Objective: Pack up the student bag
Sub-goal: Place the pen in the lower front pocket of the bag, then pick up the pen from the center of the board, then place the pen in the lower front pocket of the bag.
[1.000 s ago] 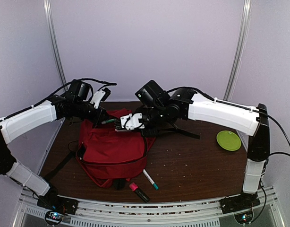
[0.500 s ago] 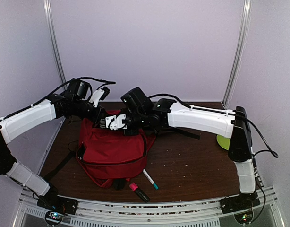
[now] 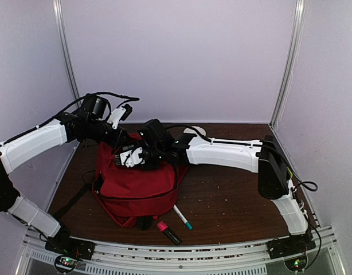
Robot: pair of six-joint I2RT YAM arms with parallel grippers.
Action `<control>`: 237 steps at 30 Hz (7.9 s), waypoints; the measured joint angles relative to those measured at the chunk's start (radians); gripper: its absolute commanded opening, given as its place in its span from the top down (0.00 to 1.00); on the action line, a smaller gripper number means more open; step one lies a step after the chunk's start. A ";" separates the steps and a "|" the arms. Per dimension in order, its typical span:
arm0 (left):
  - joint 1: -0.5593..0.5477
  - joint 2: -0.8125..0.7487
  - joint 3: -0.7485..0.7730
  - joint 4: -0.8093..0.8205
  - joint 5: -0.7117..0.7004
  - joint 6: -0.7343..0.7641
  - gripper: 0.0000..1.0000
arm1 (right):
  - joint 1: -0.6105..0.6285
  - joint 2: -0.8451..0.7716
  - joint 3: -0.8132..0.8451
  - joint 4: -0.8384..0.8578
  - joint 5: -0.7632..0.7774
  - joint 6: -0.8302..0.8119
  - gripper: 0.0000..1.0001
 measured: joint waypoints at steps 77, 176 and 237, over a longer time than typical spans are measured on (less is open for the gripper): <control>0.008 -0.042 -0.069 0.031 0.005 0.000 1.00 | 0.037 -0.552 -0.887 -0.389 -0.235 0.549 0.53; 0.013 -0.051 -0.084 0.034 0.009 -0.006 1.00 | -0.019 -0.374 -0.764 -0.458 -0.173 0.687 0.90; 0.015 -0.059 -0.030 -0.045 0.047 -0.006 1.00 | 0.031 0.019 -0.007 0.097 -0.032 -0.061 0.90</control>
